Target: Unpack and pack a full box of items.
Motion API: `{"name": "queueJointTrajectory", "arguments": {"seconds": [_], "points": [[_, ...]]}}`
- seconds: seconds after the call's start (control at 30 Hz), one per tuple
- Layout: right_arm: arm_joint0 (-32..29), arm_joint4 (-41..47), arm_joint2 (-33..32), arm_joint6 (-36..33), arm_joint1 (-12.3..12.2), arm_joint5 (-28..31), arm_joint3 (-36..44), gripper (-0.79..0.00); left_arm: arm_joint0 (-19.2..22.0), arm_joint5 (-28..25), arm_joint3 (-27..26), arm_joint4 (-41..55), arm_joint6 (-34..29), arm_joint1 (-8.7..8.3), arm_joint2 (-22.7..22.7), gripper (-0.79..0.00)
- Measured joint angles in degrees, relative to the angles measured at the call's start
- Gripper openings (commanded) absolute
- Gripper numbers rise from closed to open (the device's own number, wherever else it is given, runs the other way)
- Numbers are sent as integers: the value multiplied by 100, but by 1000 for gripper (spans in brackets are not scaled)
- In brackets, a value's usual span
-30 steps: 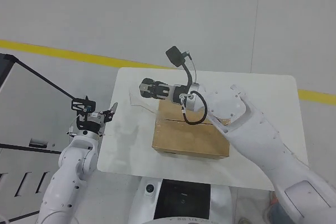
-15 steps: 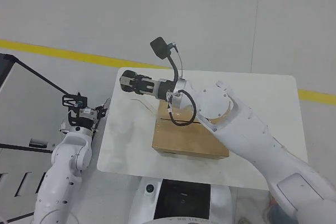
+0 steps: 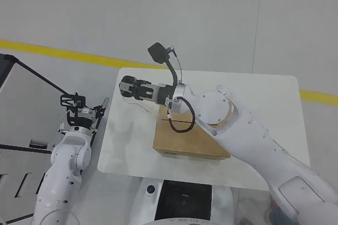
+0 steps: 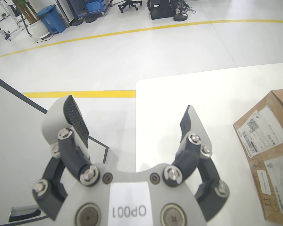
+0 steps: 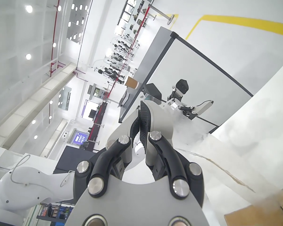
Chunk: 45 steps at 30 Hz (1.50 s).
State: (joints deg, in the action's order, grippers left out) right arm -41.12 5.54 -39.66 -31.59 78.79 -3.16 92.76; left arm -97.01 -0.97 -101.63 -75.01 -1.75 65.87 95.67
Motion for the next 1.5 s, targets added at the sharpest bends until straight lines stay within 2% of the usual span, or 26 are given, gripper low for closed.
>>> {"name": "queueJointTrajectory", "arguments": {"seconds": [0.3,0.57,0.6,0.63,0.67,0.97,1.13,1.5], "points": [[634,149,373,270,370,239,-619,-785,-16,82,10,-30,19,27,27,0],[1003,306,702,121,681,260,-1222,-785,-86,89,24,9,73,48,102,0],[1034,326,723,96,712,258,-1287,-686,-75,92,32,8,70,52,88,0],[1073,362,743,73,752,262,-1370,-200,-67,103,33,4,69,59,57,0],[1099,389,759,52,782,266,-1433,0,-70,108,28,-2,73,65,27,0],[1317,555,883,21,1077,337,-2034,0,-71,-370,76,-50,-56,72,-137,0],[1393,626,892,32,1222,453,-2314,0,-145,-466,27,-46,-75,76,-136,0],[1254,483,654,-124,1281,474,-2333,0,-19,-467,105,-56,-102,90,-110,0]]}}
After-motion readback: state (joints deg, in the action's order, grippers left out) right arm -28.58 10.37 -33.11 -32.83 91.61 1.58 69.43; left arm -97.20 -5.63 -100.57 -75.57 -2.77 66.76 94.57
